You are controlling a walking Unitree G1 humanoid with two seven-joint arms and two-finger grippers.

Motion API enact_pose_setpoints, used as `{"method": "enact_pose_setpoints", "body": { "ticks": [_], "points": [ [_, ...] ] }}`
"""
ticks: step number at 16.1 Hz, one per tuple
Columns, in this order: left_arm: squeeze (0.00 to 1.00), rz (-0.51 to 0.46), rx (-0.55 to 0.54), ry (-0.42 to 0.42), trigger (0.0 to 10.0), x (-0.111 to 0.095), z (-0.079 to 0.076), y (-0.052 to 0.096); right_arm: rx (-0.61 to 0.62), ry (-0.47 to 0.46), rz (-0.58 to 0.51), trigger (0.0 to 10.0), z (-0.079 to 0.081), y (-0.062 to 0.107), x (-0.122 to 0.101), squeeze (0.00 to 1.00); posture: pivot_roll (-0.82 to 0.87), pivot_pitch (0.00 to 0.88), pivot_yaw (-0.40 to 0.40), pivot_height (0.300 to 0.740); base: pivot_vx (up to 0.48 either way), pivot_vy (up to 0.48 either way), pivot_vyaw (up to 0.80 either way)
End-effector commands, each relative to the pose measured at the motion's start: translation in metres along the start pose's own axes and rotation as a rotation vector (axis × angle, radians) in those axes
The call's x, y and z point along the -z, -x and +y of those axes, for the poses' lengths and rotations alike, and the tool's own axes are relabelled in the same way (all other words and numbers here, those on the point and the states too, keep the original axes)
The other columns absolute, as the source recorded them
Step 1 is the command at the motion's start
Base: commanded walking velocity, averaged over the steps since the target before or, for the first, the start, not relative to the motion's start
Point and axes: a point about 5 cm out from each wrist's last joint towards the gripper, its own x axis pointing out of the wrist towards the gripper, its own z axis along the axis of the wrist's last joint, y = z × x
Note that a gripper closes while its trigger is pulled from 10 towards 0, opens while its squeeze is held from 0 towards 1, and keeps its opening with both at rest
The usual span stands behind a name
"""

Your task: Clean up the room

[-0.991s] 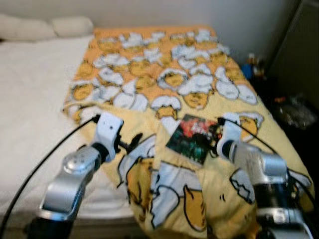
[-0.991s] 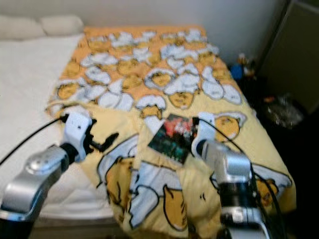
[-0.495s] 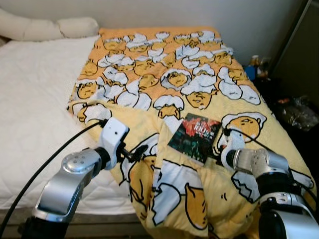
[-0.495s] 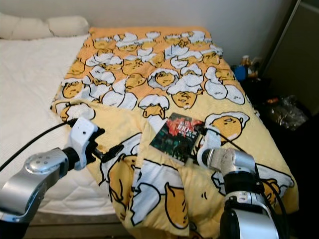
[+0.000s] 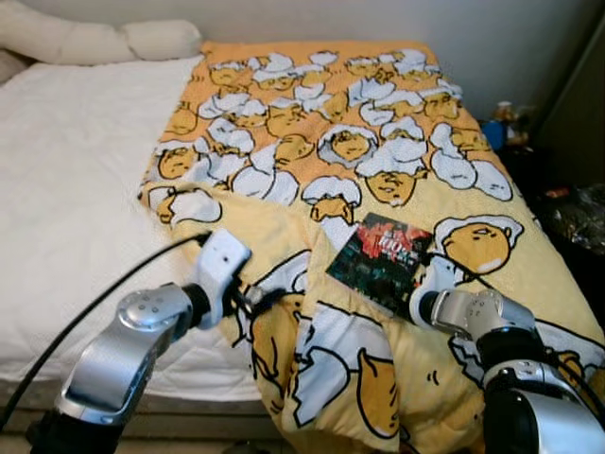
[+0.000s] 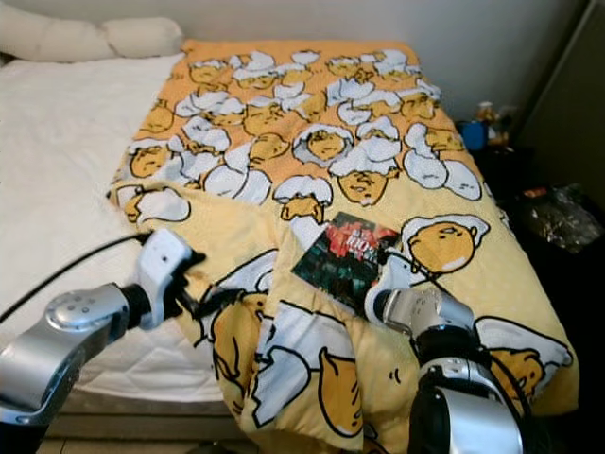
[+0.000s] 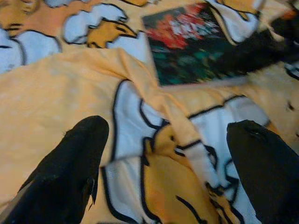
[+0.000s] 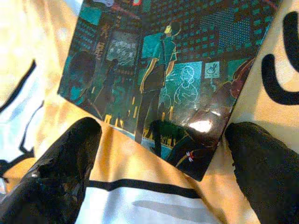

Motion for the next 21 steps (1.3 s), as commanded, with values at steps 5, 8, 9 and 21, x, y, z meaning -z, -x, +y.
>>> {"method": "enact_pose_setpoints", "body": {
  "ticks": [5, 8, 9, 21],
  "points": [
    [0.74, 0.016, 0.086, -0.053, 10.0, -0.006, 0.0, -0.007, -0.062, -0.055, -0.013, 10.0, 0.008, -0.004, 0.001, 1.0, -0.09, 0.0, 0.051, 0.74, 0.0, 0.0, 0.0],
    [0.74, 0.027, 0.111, -0.068, 10.0, -0.005, 0.0, -0.007, -0.09, -0.087, -0.018, 10.0, 0.011, -0.004, 0.0, 1.0, -0.09, 0.0, 0.059, 0.74, 0.0, 0.0, 0.0],
    [0.73, 0.032, 0.119, -0.071, 10.0, -0.005, 0.001, -0.006, -0.109, -0.093, -0.002, 10.0, 0.013, -0.003, 0.001, 1.0, -0.1, 0.001, 0.062, 0.74, 0.0, 0.0, 0.0],
    [0.74, 0.032, 0.118, -0.073, 10.0, -0.006, 0.001, -0.006, -0.184, -0.335, -0.283, 10.0, 0.001, -0.02, 0.018, 0.0, -0.02, 0.031, 0.074, 0.74, 0.0, 0.0, 0.0]
  ]
}}
